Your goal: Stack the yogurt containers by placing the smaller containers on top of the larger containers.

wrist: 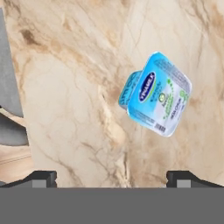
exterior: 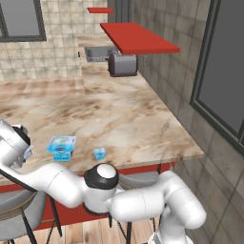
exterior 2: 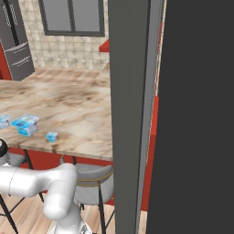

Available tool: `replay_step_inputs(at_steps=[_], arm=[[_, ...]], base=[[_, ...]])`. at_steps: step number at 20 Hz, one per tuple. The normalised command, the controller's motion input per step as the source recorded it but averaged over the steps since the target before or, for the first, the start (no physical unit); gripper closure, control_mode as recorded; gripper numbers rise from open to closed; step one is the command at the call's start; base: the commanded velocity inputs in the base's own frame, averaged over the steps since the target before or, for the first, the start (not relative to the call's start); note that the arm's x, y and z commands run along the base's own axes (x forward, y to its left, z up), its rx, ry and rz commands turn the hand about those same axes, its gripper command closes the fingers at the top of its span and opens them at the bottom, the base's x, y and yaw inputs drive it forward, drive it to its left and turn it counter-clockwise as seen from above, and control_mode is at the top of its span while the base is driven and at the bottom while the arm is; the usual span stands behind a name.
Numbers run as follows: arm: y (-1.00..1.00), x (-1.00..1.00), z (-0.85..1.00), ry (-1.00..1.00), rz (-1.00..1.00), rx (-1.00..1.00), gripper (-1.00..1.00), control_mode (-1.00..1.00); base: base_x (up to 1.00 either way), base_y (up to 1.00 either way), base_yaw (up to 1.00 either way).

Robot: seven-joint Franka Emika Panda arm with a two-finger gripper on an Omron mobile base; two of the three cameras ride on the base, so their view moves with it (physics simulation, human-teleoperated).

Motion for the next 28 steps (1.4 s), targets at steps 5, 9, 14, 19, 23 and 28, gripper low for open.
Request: replay_step_inputs(at_steps=[5, 9, 14, 19, 23, 28], arm=[[0.17, 0.14, -0.21, 0.01, 0.00, -0.04, -1.00, -1.00], [0.16, 0.17, -0.11, 0.00, 0.00, -0.02, -1.00, -1.00], [0.16, 0.21, -0.09, 0.00, 0.00, -0.01, -1.00, -1.00], [0.22, 0.19, -0.12, 0.00, 0.00, -0.03, -1.00, -1.00], [0.25, 0.20, -0.06, 0.00, 0.00, -0.02, -1.00, -1.00], [0.27, 0.19, 0.00, 0.00, 0.00, -0.01, -1.00, -1.00]], base=[[0.00, 0.00, 0.00], [0.00, 0.00, 0.00], [0.00, 0.00, 0.00], [0.00, 0.00, 0.00], [0.00, 0.00, 0.00], [0.00, 0.00, 0.00]])
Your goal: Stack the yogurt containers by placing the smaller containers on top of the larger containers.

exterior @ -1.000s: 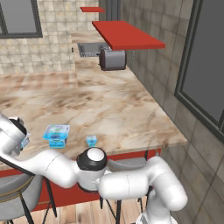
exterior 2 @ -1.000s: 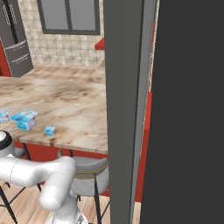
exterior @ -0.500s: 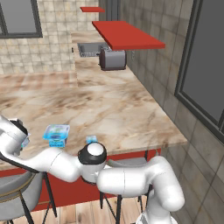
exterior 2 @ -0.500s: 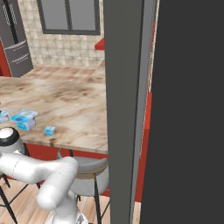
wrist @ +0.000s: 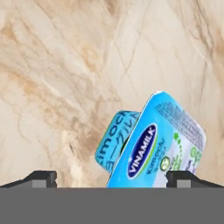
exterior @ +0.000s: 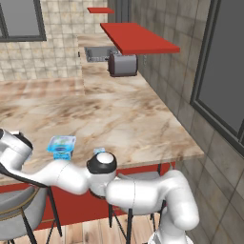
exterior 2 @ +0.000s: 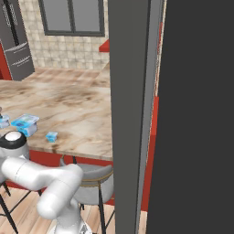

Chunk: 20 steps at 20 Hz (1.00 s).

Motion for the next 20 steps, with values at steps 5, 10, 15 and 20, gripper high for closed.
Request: replay_step_inputs(at_steps=[5, 10, 15, 20], arm=[[0.27, 0.15, 0.00, 0.00, 0.00, -0.02, -1.00, -1.00], [0.25, 0.12, 0.00, 0.01, 0.00, -0.03, -1.00, -1.00], [0.16, 0.09, -0.01, 0.00, 0.00, -0.03, 1.00, -1.00], [0.01, 0.01, -0.05, 0.00, 0.00, -0.02, 1.00, -1.00]], base=[[0.00, 0.00, 0.00], [0.00, 0.00, 0.00], [0.00, 0.00, 0.00], [0.00, 0.00, 0.00]])
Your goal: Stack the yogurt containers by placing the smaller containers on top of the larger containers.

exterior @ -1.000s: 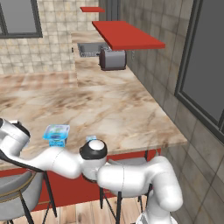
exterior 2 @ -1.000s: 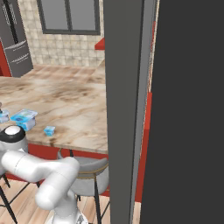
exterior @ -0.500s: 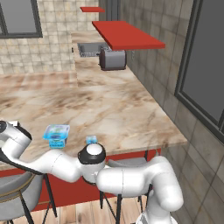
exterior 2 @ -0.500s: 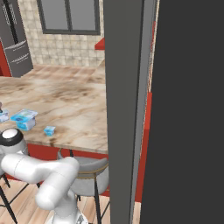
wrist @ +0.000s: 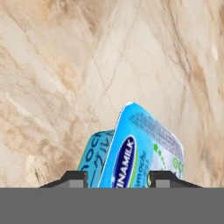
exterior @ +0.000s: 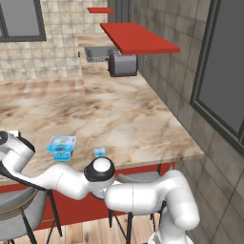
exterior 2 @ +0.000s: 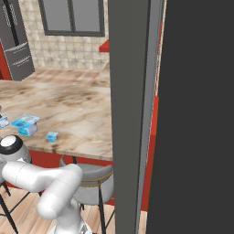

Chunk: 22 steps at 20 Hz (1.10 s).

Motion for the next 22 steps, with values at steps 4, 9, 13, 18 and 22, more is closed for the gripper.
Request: replay_step_inputs(at_steps=[4, 9, 13, 18, 22], arm=[[0.00, 0.00, -0.06, 0.00, 0.00, -0.02, 1.00, -1.00], [0.00, 0.00, -0.02, 0.00, 0.00, -0.02, 1.00, -1.00], [0.00, 0.00, 0.00, 0.00, 0.00, -0.01, 1.00, -1.00], [0.00, 0.00, 0.08, -0.02, 0.00, 0.00, 1.00, -1.00], [0.00, -0.01, 0.35, -0.07, 0.00, 0.00, 1.00, -1.00]], base=[[0.00, 0.00, 0.00], [0.00, 0.00, 0.00], [0.00, 0.00, 0.00], [0.00, 0.00, 0.00], [0.00, 0.00, 0.00]])
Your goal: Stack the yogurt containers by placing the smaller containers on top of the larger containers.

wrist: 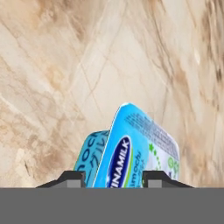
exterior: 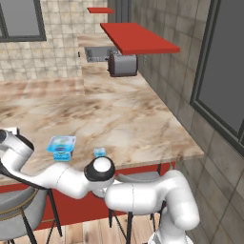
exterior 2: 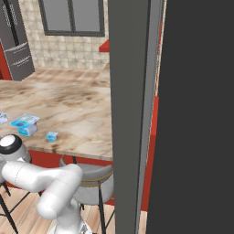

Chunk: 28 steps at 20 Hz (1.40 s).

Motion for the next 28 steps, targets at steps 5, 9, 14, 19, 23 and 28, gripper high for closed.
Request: replay_step_inputs(at_steps=[5, 9, 14, 19, 23, 28], arm=[[0.00, -0.03, 0.52, -0.12, 0.00, 0.00, 1.00, -1.00], [0.00, -0.08, 0.58, -0.12, 0.00, 0.00, 1.00, -1.00], [-0.17, -0.31, 0.56, -0.09, 0.00, 0.00, 1.00, -1.00], [-0.49, -0.56, 0.54, -0.07, 0.00, 0.02, 1.00, -1.00], [-0.87, -0.67, 0.35, 0.00, 0.00, 0.07, 1.00, -1.00], [-1.00, -0.68, 0.11, 0.00, 0.00, 0.10, 1.00, -1.00]], base=[[0.00, 0.00, 0.00], [0.00, 0.00, 0.00], [0.00, 0.00, 0.00], [0.00, 0.00, 0.00], [0.00, 0.00, 0.00], [0.00, 0.00, 0.00]])
